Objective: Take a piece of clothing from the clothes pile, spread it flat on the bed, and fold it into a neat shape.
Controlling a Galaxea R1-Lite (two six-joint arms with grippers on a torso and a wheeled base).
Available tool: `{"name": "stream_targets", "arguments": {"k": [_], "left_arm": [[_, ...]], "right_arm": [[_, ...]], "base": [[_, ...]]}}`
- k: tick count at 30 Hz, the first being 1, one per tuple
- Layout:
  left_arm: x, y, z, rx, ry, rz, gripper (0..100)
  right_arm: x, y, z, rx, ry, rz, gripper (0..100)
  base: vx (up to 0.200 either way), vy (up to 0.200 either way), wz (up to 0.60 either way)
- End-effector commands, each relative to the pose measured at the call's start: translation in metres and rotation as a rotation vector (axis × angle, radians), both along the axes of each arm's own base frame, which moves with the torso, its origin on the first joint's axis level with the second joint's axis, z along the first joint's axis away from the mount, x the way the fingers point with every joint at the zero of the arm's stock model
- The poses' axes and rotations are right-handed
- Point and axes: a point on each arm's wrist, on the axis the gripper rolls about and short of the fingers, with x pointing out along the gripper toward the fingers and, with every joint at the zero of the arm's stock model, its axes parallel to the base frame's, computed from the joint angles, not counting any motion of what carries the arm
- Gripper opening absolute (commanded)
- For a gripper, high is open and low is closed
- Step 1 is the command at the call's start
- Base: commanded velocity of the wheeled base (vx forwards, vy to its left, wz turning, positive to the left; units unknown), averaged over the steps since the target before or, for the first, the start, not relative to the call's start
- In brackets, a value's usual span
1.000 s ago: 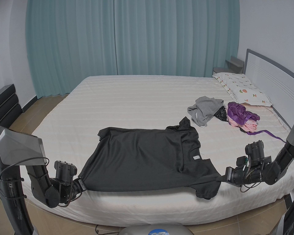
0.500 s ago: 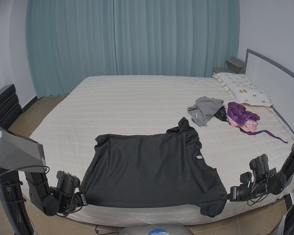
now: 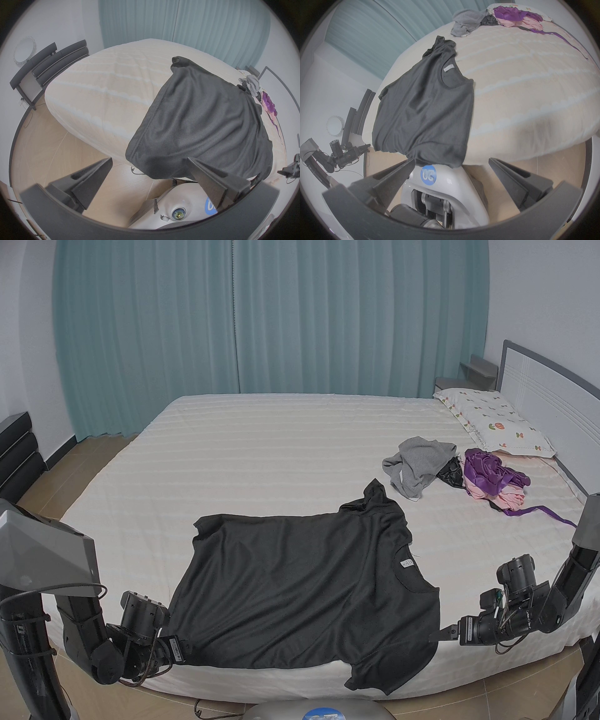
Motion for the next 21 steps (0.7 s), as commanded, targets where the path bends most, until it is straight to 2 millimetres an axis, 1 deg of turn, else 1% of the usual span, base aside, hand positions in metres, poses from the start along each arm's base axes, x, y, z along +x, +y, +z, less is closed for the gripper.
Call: {"name": "stream_targets", "arguments": {"k": [1,2,4,6,7,8,10,12,16,17,21], "left_arm": [[0.006,0.002,0.006,-0.014,-0.037,0.017,100],[0.006,0.002,0.006,-0.014,-0.037,0.017,100],[0.010,0.005,0.015,-0.034,-0.081,0.035,100],[0.012,0.006,0.020,-0.045,-0.102,0.036,100],[0.012,0.006,0.020,-0.045,-0.102,0.038,100],[0.014,0.007,0.021,-0.049,-0.110,0.047,100],[0.016,0.007,0.021,-0.062,-0.117,0.063,100],[0.018,0.007,0.021,-0.078,-0.124,0.073,100],[0.019,0.007,0.021,-0.087,-0.125,0.071,100],[0.019,0.007,0.021,-0.089,-0.124,0.070,100],[0.019,0.007,0.021,-0.089,-0.124,0.070,100]], "right_arm": [[0.012,0.001,-0.007,0.003,-0.007,-0.005,100],[0.012,0.001,-0.007,0.003,-0.007,-0.005,100],[0.021,0.003,-0.015,0.012,-0.012,-0.021,100],[0.027,0.005,-0.021,0.019,-0.015,-0.039,100],[0.027,0.005,-0.022,0.019,-0.014,-0.039,100],[0.033,0.007,-0.027,0.028,-0.030,-0.056,100],[0.037,0.007,-0.030,0.037,-0.057,-0.065,100],[0.040,0.007,-0.036,0.039,-0.066,-0.066,100],[0.042,0.007,-0.040,0.041,-0.086,-0.067,100],[0.041,0.008,-0.041,0.037,-0.092,-0.067,0],[0.040,0.009,-0.047,-0.004,-0.085,-0.074,0]], "base": [[0.000,0.000,0.00],[0.000,0.000,0.00],[0.000,0.000,0.00],[0.000,0.000,0.00],[0.000,0.000,0.00],[0.000,0.000,0.00],[0.000,0.000,0.00],[0.000,0.000,0.00],[0.000,0.000,0.00],[0.000,0.000,0.00],[0.000,0.000,0.00]]}}
